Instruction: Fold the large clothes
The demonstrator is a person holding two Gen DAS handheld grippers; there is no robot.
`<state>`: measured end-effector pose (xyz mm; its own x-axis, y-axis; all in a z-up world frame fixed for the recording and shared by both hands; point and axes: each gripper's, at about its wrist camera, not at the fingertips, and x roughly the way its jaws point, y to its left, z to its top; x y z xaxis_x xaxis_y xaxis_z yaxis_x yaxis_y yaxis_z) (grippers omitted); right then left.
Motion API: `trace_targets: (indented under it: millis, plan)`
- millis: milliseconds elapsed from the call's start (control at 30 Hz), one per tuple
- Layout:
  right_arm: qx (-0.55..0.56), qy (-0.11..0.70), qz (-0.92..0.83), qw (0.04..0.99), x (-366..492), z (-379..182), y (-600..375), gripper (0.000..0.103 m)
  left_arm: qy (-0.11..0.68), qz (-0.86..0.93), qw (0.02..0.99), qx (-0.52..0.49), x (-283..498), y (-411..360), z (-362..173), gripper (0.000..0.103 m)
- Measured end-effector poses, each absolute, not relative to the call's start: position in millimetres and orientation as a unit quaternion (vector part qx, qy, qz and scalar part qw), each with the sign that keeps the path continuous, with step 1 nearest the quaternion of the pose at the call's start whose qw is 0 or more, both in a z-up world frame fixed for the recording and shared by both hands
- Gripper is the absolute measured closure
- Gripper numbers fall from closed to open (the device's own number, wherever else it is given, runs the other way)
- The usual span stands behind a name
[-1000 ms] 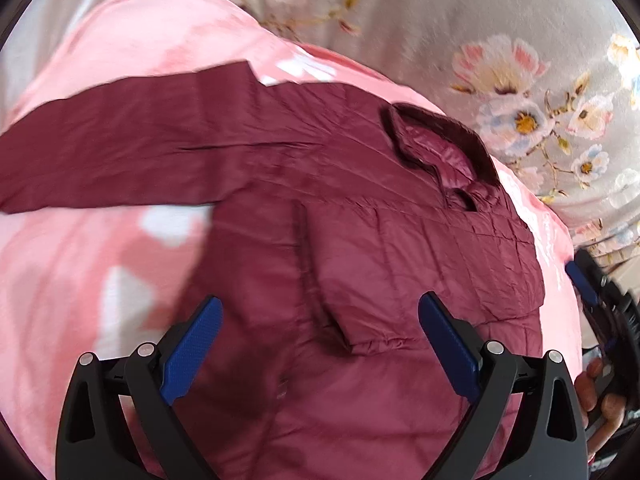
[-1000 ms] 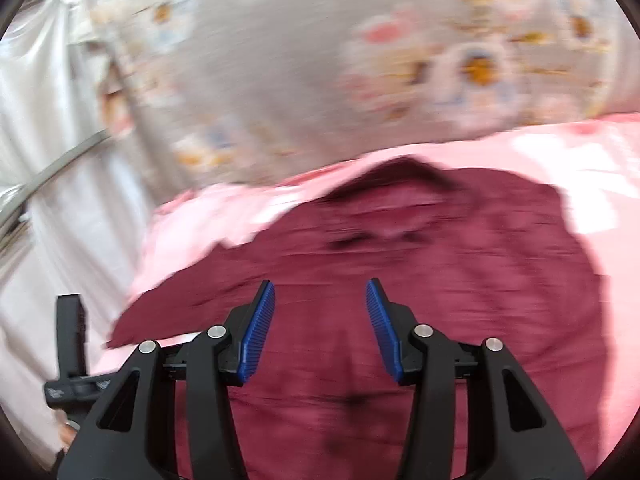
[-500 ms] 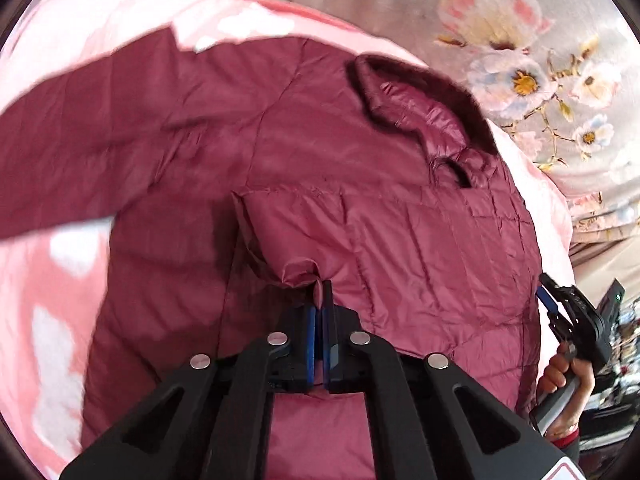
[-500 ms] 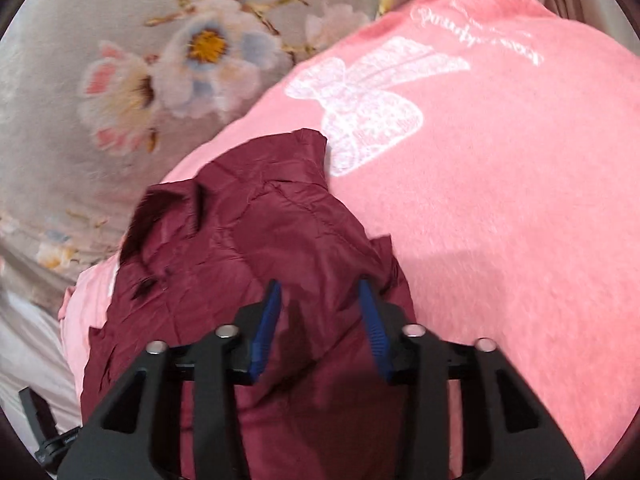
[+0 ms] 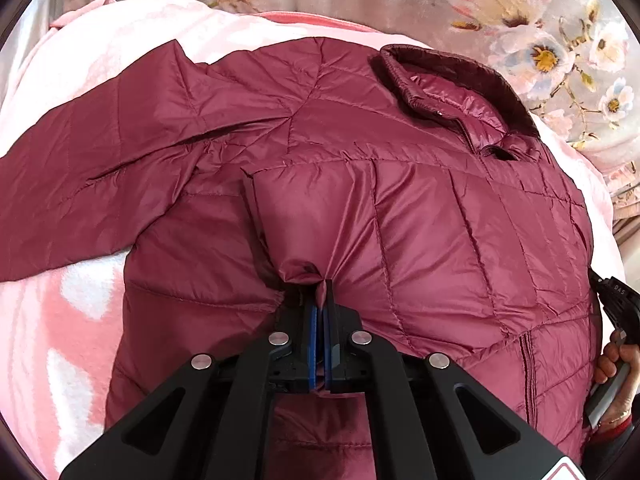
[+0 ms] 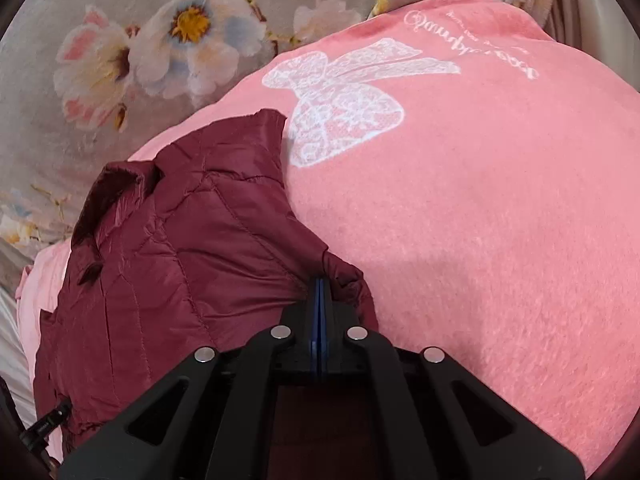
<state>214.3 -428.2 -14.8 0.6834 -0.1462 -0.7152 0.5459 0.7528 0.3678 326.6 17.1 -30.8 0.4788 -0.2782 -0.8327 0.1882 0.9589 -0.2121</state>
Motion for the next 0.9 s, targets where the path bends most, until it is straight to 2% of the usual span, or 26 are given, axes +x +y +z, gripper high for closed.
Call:
trace_targets:
  millis: [100, 200, 333, 467, 633, 700, 767, 800, 833, 900]
  plan:
    - [0.241, 0.318, -0.183, 0.899, 219, 16, -409, 0.103, 0.493, -0.143, 0.857, -0.055, 323, 23, -30, 0.102]
    - [0.188, 0.341, -0.170, 0.905, 243, 27, -390, 0.103, 0.494, -0.157, 0.854, -0.049, 314, 20, -28, 0.102]
    - [0.154, 0.413, -0.195, 0.876, 267, -10, -388, 0.103, 0.487, -0.156, 0.859, -0.033, 306, 12, -30, 0.100]
    - [0.161, 0.409, -0.193, 0.877, 260, -22, -392, 0.103, 0.489, -0.152, 0.857, -0.056, 314, 21, -34, 0.095]
    - [0.106, 0.424, -0.209, 0.875, 265, -19, -377, 0.103, 0.488, -0.145, 0.859, -0.058, 321, 24, -34, 0.091]
    - [0.114, 0.421, -0.208, 0.875, 260, -8, -363, 0.099, 0.495, -0.146, 0.853, -0.075, 319, 33, -30, 0.088]
    - [0.139, 0.408, -0.164, 0.888, 252, 5, -341, 0.099, 0.489, -0.142, 0.854, -0.105, 312, 53, -20, 0.067]
    - [0.139, 0.403, -0.141, 0.893, 249, 11, -323, 0.099, 0.476, -0.128, 0.862, -0.121, 307, 71, -12, 0.042]
    - [0.132, 0.399, -0.119, 0.900, 247, 16, -301, 0.099, 0.461, -0.107, 0.871, -0.130, 302, 88, -5, 0.025]
    - [0.116, 0.397, -0.076, 0.907, 246, 21, -263, 0.099, 0.432, -0.064, 0.888, -0.147, 293, 126, 6, 0.024]
